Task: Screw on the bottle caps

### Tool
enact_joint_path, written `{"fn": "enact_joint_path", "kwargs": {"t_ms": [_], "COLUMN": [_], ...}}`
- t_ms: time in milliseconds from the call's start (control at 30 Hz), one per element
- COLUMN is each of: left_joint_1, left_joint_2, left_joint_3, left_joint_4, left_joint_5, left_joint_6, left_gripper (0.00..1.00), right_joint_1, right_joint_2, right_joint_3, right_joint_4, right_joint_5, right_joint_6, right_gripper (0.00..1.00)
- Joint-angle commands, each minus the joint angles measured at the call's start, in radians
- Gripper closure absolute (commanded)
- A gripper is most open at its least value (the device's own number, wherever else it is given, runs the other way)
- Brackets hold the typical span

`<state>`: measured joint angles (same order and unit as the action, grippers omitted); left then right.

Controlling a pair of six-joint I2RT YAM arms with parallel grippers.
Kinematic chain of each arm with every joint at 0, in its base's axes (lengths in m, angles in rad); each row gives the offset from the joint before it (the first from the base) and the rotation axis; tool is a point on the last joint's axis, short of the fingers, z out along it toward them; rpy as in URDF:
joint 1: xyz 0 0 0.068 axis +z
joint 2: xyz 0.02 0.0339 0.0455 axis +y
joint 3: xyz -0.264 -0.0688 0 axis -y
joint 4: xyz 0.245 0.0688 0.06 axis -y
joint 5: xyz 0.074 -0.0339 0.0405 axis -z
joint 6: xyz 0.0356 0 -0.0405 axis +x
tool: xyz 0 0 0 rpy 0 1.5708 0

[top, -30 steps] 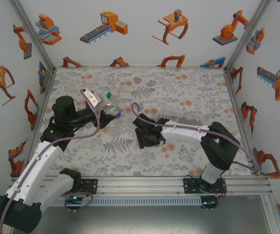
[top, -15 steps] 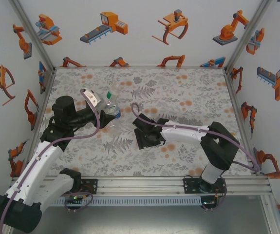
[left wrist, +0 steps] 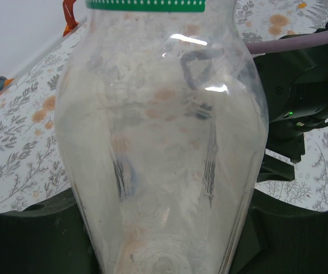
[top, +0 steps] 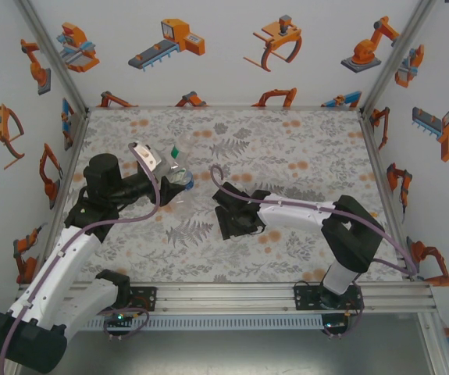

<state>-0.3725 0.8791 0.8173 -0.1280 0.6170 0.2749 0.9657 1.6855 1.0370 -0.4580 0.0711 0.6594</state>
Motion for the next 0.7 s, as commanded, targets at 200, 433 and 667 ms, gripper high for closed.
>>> {"fn": "enact_joint_path", "kwargs": {"t_ms": [200,433,667], "left_joint_1": [0.001,0.001,0.001], "left_joint_2": [-0.009,-0.011,-0.008], "left_joint_3": [0.036,0.036,0.039], "left_joint_4": [0.010,0.004,-0.002], "left_joint_5": [0.006,0.005,0.005], "left_joint_6": [0.016,0.021,0.023], "left_gripper": [0.89,0.89,0.89], "right_joint_1": [0.007,0.007,0.006], "right_joint_2": [0.022,0.024,0.040], "right_joint_3": [-0.023,-0.048,-0.063], "right_joint_4": [0.014,0.044,0.075], "right_joint_5": [0.008,0.001,-0.017], "right_joint_6": [0.035,0.051,0.062], "right_gripper": [0.45,0.50,0.65]}}
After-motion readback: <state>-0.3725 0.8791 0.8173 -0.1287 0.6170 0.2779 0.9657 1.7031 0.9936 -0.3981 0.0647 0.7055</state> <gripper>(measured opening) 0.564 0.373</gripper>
